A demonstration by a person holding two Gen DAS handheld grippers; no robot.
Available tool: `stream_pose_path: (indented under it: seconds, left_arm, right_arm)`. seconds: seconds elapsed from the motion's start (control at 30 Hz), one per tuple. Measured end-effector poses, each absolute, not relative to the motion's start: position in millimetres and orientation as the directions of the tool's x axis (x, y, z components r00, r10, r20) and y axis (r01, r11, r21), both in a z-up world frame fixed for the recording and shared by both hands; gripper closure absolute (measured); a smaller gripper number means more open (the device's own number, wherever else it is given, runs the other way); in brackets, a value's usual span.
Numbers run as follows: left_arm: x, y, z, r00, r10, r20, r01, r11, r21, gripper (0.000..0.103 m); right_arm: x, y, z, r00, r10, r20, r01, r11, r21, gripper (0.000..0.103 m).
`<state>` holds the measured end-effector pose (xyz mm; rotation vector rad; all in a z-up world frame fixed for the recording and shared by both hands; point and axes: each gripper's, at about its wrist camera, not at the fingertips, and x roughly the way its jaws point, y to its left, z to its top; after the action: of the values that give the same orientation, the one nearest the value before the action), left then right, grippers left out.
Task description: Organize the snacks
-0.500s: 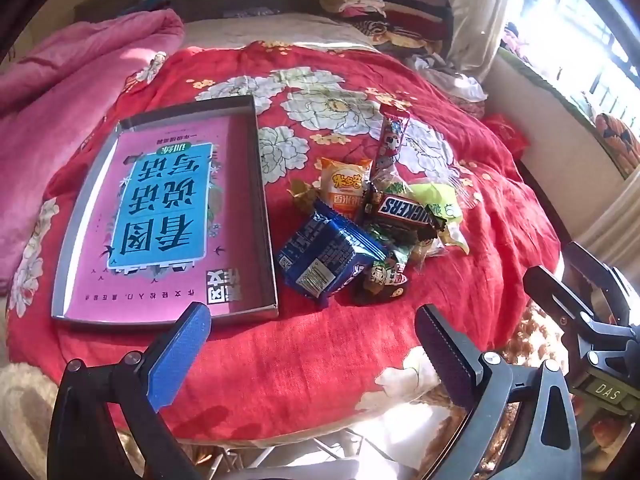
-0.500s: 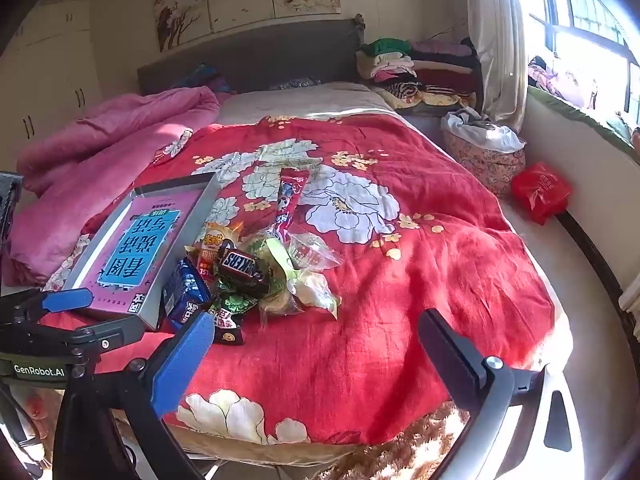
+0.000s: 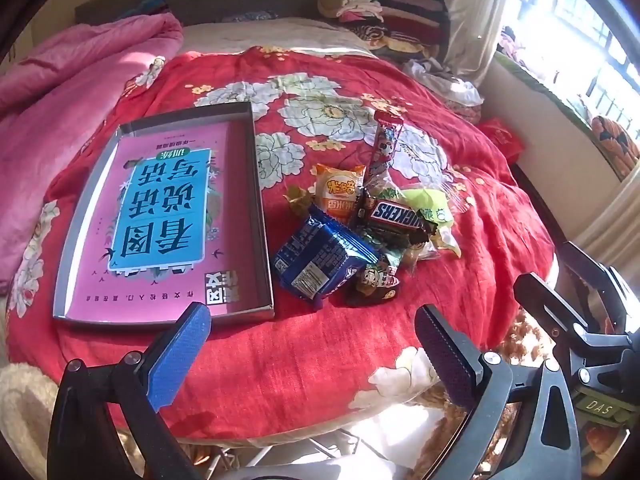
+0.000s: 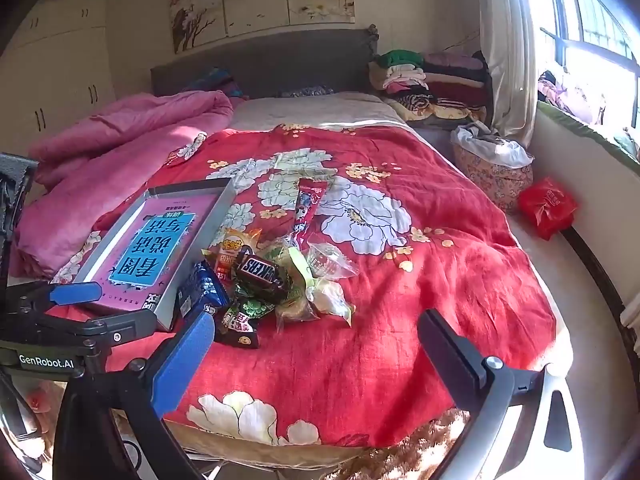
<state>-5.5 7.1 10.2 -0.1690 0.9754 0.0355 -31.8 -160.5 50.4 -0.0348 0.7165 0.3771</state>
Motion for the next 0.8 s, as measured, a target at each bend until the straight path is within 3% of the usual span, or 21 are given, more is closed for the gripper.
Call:
stream_pose_path:
  seconds: [0.8]
  left_arm:
    - [-5.3, 5.1, 10.6, 0.57, -0.055, -0.82, -0.101, 0.986, -0.136, 0.001]
  right_arm:
    - [-29.5, -158.6, 49.6, 0.693, 0.325, -0.643, -0.34, 0.934, 0.106, 0.0]
